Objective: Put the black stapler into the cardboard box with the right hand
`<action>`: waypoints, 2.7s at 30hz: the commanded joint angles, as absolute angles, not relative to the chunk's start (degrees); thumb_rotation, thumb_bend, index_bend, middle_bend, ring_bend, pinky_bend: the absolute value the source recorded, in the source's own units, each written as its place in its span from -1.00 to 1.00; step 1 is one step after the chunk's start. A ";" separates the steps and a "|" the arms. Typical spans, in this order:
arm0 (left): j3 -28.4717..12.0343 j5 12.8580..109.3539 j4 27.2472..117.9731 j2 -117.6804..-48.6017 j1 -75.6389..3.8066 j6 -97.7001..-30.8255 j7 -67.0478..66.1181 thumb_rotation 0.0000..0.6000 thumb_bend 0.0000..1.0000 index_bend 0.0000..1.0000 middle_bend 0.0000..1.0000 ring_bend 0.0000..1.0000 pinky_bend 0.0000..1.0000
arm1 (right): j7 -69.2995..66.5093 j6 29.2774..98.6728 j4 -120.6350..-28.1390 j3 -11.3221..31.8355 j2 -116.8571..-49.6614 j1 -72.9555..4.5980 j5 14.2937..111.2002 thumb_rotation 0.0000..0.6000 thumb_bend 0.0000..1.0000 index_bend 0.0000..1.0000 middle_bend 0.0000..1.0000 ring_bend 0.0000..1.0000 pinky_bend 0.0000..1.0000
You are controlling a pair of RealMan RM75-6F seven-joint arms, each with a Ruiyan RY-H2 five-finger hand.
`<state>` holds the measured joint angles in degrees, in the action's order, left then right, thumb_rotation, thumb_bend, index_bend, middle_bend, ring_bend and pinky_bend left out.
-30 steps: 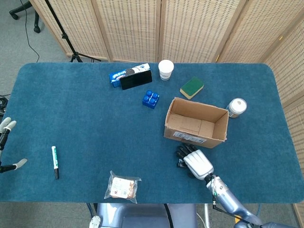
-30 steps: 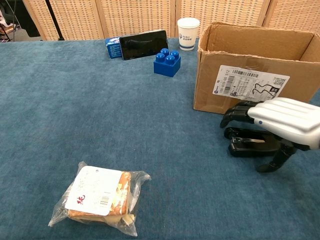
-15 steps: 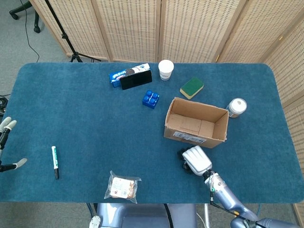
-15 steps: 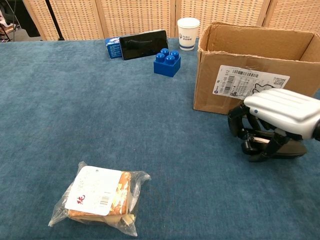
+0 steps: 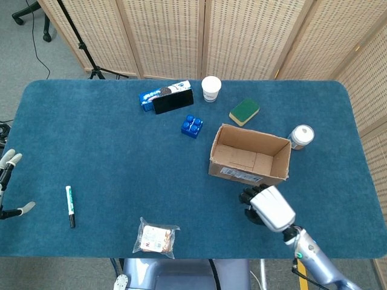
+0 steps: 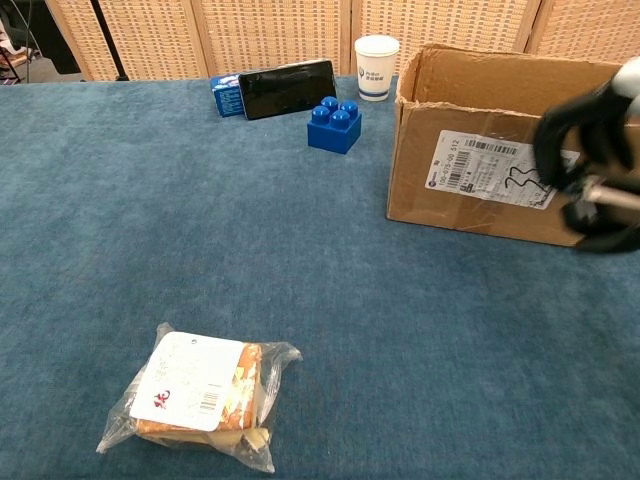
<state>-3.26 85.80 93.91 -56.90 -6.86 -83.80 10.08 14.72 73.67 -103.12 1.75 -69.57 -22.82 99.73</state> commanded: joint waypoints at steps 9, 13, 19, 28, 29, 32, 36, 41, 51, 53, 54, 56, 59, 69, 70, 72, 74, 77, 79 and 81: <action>-3.18 86.21 94.19 -56.75 -6.70 -84.25 9.82 1.00 -1.00 -1.00 -1.00 -1.00 -1.00 | 19.47 67.26 -114.26 16.96 -57.65 -30.90 79.19 1.00 0.12 0.34 0.34 0.26 0.20; -3.27 86.08 94.09 -56.61 -6.75 -84.17 10.19 1.00 -1.00 -1.00 -1.00 -1.00 -1.00 | 24.21 61.95 -112.54 20.75 -59.15 -36.44 66.76 1.00 0.14 0.34 0.34 0.26 0.20; -3.49 85.66 93.79 -56.26 -6.73 -84.08 11.40 1.00 -1.00 -1.00 -1.00 -1.00 -1.00 | 31.93 58.53 -105.92 23.14 -64.14 -44.65 51.36 1.00 0.14 0.34 0.34 0.26 0.20; -3.91 84.64 93.45 -55.80 -7.20 -82.91 12.82 1.00 -1.00 -1.00 -1.00 -1.00 -1.00 | 40.34 60.68 -102.62 21.61 -70.19 -51.01 37.49 1.00 0.14 0.34 0.34 0.26 0.20; -3.93 84.62 93.45 -55.75 -7.19 -82.93 12.93 1.00 -1.00 -1.00 -1.00 -1.00 -1.00 | 40.99 60.91 -102.20 21.30 -70.83 -51.48 36.69 1.00 0.14 0.34 0.34 0.26 0.20; -3.96 84.59 93.36 -55.53 -7.08 -83.05 13.66 1.00 -1.00 -1.00 -1.00 -1.00 -1.00 | 43.59 62.55 -100.91 20.10 -73.54 -53.23 33.91 1.00 0.14 0.34 0.34 0.26 0.20; -3.96 84.60 93.12 -55.25 -7.01 -83.02 14.67 1.00 -1.00 -1.00 -1.00 -1.00 -1.00 | 44.99 63.82 -99.49 18.84 -75.93 -54.32 32.14 1.00 0.08 0.34 0.32 0.26 0.20; -4.00 84.71 92.93 -55.04 -7.00 -83.08 15.36 1.00 -1.00 -1.00 -1.00 -1.00 -1.00 | 43.64 64.41 -99.62 18.87 -76.77 -54.44 31.29 1.00 -0.50 0.15 -0.06 -0.01 0.19; -3.85 84.88 93.09 -55.07 -7.16 -82.73 14.88 1.00 -1.00 -1.00 -1.00 -1.00 -1.00 | 43.91 63.87 -105.30 17.89 -73.28 -54.67 29.34 1.00 -1.00 -0.96 -1.00 -1.00 -0.39; -3.84 84.87 93.13 -55.09 -7.18 -82.69 14.69 1.00 -1.00 -1.00 -1.00 -1.00 -1.00 | 45.13 65.17 -106.75 17.54 -72.51 -54.98 29.54 1.00 -1.00 -0.96 -1.00 -1.00 -0.39; -3.86 84.84 93.12 -55.09 -7.19 -82.69 14.66 1.00 -1.00 -1.00 -1.00 -1.00 -1.00 | 45.48 65.65 -107.32 17.50 -72.22 -55.06 29.47 1.00 -1.00 -0.96 -1.00 -1.00 -0.39; -3.93 84.60 93.12 -55.09 -7.17 -82.64 14.73 1.00 -1.00 -1.00 -1.00 -1.00 -1.00 | 46.00 67.63 -109.72 17.89 -70.87 -55.04 29.99 1.00 -1.00 -0.96 -1.00 -1.00 -0.39; -4.02 84.38 93.07 -55.08 -7.19 -82.57 14.82 1.00 -1.00 -1.00 -1.00 -1.00 -1.00 | 44.92 70.86 -114.62 18.59 -67.46 -53.56 33.58 1.00 -1.00 -0.96 -1.00 -1.00 -0.39; -3.74 85.06 93.40 -55.29 -6.81 -83.41 14.00 1.00 -1.00 -1.00 -1.00 -1.00 -1.00 | 23.33 81.27 -114.87 6.48 -57.06 -34.84 71.63 1.00 -1.00 -0.96 -1.00 -1.00 -0.69; -3.72 85.06 93.50 -55.35 -6.76 -83.49 13.78 1.00 -1.00 -1.00 -1.00 -1.00 -1.00 | 19.97 82.29 -112.52 4.81 -56.88 -32.93 75.13 1.00 -1.00 -0.96 -1.00 -1.00 -0.71; -3.74 85.00 93.71 -55.46 -6.65 -83.71 13.40 1.00 -1.00 -1.00 -1.00 -1.00 -1.00 | 14.19 84.34 -108.58 1.99 -56.86 -29.42 79.42 1.00 -1.00 -0.97 -1.00 -1.00 -0.77; -3.75 84.95 93.90 -55.57 -6.55 -83.91 12.93 1.00 -1.00 -1.00 -1.00 -1.00 -1.00 | 8.57 86.85 -104.57 -0.13 -57.50 -26.27 82.96 1.00 -1.00 -0.97 -1.00 -1.00 -0.80; -3.84 84.87 94.10 -55.83 -6.47 -84.21 12.00 1.00 -1.00 -1.00 -1.00 -1.00 -1.00 | 1.03 91.30 -98.19 -2.30 -59.90 -21.83 86.94 1.00 -1.00 -0.97 -1.00 -1.00 -0.88; -3.91 84.79 94.13 -56.06 -6.45 -84.37 11.37 1.00 -1.00 -1.00 -1.00 -1.00 -1.00 | -1.65 93.96 -94.06 -3.32 -62.06 -18.94 88.26 1.00 -1.00 -0.98 -1.00 -1.00 -0.93; -3.97 84.80 94.12 -56.27 -6.43 -84.52 11.00 1.00 -1.00 -1.00 -1.00 -1.00 -1.00 | -1.60 95.40 -91.32 -3.80 -63.87 -16.95 88.48 1.00 -1.00 -1.00 -1.00 -1.00 -0.96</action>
<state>-3.93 84.81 94.11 -56.18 -6.45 -84.44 11.09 1.65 90.61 -97.33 -0.44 -61.09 -22.38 84.66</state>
